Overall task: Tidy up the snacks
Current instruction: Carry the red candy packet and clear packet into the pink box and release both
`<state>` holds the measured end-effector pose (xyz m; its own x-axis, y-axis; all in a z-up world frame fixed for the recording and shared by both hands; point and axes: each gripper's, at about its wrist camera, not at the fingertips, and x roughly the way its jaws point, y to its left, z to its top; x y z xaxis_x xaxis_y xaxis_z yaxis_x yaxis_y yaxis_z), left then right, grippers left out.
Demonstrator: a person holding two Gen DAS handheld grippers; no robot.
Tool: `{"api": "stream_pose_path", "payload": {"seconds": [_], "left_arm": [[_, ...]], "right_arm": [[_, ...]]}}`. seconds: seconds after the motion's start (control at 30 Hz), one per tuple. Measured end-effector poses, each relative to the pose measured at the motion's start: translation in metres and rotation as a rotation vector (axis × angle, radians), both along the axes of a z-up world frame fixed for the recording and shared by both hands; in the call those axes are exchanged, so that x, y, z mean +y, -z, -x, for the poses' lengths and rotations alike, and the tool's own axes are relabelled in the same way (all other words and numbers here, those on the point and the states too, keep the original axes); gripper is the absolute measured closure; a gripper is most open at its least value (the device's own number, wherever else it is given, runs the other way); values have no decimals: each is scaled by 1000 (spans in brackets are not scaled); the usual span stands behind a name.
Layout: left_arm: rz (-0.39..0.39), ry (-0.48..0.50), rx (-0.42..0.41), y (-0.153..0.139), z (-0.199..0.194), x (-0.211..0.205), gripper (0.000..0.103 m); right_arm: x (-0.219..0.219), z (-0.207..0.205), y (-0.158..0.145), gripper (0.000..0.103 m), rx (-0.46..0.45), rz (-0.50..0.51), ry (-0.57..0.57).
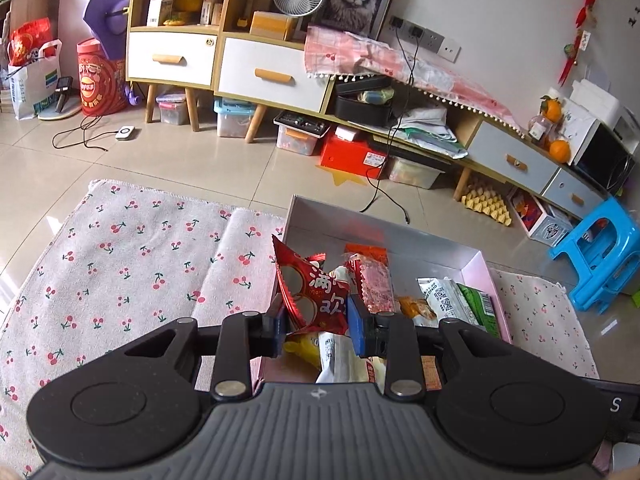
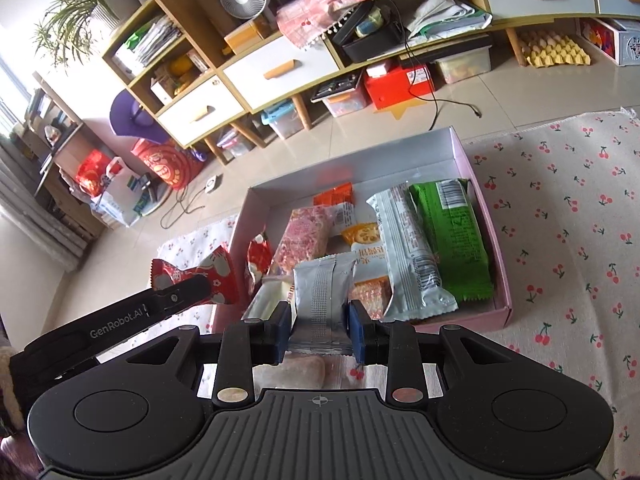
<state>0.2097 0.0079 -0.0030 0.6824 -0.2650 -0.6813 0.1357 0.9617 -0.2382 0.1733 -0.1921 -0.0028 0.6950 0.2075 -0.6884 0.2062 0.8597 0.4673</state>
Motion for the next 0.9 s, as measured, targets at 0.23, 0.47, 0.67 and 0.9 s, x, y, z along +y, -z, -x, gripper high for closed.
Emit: {"api": "stream_pose_path", "payload": {"seconds": [0.23,0.47,0.67,0.9], "left_arm": [[-52,9,-20,5,-24,-14,74],[-86,10,-26,12,-39,-24,74],[-133,6,-33,16,-38,-28,66],[-147,15,-34,11,-30,-28,49]], "right_arm": [[-10,-18,13,74,-26,-21,5],[-19,-28,19,74,-47,-45,5],[-22,-29,22,69,-41,-50,4],[-22,-25,17,62,-35,-42,3]]}}
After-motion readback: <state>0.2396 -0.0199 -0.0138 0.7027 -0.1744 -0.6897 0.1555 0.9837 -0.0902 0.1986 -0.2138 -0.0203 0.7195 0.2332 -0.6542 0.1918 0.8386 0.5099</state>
